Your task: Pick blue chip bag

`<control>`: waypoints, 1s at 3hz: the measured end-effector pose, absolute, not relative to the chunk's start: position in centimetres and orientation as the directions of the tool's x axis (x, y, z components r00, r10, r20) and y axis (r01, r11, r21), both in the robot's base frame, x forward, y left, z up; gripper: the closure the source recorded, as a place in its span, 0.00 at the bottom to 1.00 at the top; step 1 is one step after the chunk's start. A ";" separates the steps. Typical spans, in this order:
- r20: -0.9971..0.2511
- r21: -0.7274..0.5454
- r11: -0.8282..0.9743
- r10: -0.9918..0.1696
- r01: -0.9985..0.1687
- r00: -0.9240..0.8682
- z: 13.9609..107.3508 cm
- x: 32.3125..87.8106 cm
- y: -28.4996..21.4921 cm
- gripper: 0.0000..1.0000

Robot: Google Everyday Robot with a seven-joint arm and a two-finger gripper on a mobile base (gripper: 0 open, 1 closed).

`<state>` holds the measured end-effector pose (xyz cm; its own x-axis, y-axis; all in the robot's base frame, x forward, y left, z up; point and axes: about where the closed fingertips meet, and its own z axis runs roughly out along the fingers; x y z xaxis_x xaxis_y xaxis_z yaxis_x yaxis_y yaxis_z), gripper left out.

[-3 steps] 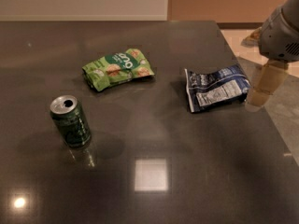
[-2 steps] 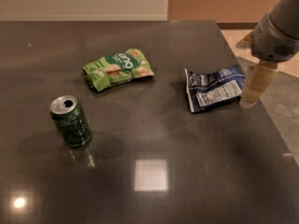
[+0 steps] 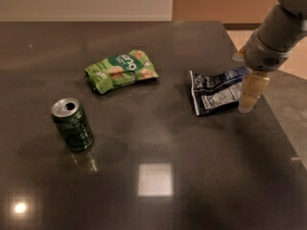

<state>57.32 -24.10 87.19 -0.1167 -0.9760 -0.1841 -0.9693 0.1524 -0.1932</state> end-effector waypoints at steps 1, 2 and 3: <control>-0.170 -0.177 0.140 -0.979 -0.974 -0.110 85.4 59.0 -24.7 0.00; -0.152 -0.171 0.137 -0.982 -0.976 -0.111 84.6 59.9 -25.0 0.18; -0.146 -0.159 0.128 -0.984 -0.979 -0.105 84.5 60.4 -25.2 0.42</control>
Offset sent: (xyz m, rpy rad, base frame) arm 0.0354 -0.0159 -0.0317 -0.0539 0.0380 0.0082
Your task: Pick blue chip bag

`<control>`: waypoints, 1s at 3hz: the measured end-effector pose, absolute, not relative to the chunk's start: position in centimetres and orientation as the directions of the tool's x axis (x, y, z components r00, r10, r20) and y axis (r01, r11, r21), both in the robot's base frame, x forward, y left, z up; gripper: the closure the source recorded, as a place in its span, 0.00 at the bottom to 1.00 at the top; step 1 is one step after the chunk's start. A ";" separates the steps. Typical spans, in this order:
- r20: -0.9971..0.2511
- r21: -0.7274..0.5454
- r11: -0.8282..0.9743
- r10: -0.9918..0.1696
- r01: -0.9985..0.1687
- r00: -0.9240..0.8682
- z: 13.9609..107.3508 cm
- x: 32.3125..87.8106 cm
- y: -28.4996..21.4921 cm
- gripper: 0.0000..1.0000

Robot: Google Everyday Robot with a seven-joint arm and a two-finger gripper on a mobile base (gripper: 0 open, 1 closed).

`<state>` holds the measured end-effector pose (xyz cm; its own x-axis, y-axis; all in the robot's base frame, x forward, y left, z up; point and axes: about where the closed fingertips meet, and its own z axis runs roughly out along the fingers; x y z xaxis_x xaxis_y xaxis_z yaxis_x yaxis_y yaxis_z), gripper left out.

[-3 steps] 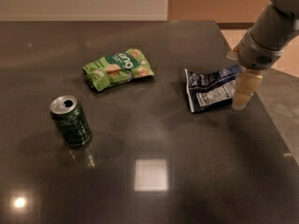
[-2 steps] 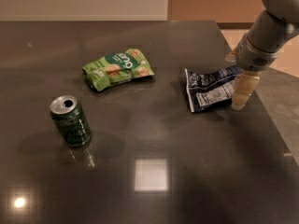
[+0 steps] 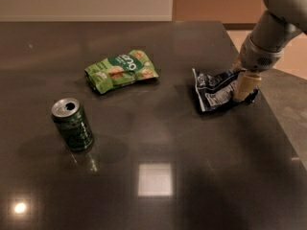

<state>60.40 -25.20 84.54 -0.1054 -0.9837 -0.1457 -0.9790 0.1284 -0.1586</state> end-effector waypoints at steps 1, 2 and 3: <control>-0.168 -0.143 0.118 -0.981 -0.983 -0.094 85.6 60.2 -25.0 0.65; -0.224 -0.131 0.105 -0.972 -0.986 -0.073 88.3 59.1 -24.3 0.88; -0.288 -0.117 0.069 -0.957 -0.991 -0.033 91.4 58.0 -22.7 1.00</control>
Offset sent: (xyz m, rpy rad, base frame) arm -0.0347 0.0155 0.0764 0.1545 0.0482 0.0643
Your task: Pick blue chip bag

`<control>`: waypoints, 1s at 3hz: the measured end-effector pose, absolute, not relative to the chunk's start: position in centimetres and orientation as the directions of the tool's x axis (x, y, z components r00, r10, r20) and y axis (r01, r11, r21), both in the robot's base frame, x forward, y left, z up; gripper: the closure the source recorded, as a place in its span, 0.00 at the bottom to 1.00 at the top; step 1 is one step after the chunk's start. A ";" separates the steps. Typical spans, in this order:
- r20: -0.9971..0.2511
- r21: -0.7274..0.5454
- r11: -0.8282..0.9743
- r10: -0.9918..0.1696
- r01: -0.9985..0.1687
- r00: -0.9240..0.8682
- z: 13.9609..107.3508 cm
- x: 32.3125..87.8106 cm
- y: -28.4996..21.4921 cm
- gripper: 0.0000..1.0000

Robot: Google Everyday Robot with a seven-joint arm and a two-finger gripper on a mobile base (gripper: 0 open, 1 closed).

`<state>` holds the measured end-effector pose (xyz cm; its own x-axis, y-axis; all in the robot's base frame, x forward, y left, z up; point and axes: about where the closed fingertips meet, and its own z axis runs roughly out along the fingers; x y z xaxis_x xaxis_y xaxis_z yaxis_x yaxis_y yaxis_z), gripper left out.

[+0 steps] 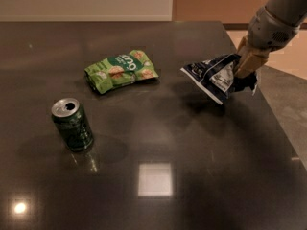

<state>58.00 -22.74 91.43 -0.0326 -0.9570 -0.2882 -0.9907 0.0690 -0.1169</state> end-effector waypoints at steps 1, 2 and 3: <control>-0.359 -0.164 0.033 -0.933 -0.986 0.028 95.0 58.6 -20.7 1.00; -0.419 -0.237 -0.003 -0.902 -0.971 0.105 98.8 59.6 -18.5 1.00; -0.459 -0.298 -0.035 -0.871 -0.954 0.176 101.9 59.7 -16.5 1.00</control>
Offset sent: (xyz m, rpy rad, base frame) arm -0.0439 0.0407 0.1175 0.1558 0.0719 0.2574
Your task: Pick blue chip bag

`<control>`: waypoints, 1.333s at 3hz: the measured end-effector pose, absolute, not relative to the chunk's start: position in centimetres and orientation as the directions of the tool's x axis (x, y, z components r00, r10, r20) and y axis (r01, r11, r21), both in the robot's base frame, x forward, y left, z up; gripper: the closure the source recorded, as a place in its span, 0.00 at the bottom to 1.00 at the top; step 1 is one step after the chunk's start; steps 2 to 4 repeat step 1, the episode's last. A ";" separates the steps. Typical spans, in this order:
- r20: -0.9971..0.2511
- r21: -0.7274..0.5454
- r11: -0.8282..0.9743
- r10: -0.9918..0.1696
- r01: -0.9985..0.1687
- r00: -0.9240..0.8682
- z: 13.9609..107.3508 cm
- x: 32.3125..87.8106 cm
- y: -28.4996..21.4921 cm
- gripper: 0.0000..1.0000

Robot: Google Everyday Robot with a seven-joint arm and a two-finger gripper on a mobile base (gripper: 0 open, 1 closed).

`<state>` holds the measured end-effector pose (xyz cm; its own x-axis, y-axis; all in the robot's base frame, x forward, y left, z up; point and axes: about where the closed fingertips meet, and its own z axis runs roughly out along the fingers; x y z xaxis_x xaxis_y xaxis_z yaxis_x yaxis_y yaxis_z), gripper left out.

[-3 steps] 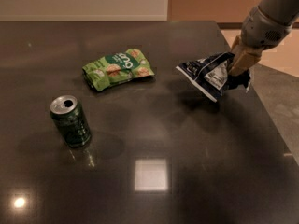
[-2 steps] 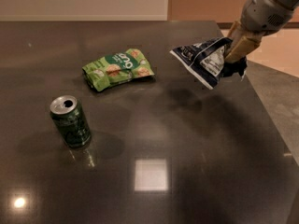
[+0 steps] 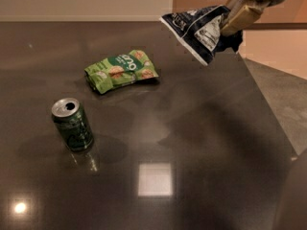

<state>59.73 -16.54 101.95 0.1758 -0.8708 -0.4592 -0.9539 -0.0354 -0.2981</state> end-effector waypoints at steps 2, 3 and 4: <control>-0.469 -0.329 -0.017 -0.865 -0.944 0.179 102.2 60.8 -16.1 1.00; -0.469 -0.329 -0.017 -0.865 -0.944 0.179 102.2 60.8 -16.1 1.00; -0.469 -0.329 -0.017 -0.865 -0.944 0.179 102.2 60.8 -16.1 1.00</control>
Offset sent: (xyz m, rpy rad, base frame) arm 0.0000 0.0000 0.0000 0.0000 0.0000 0.0000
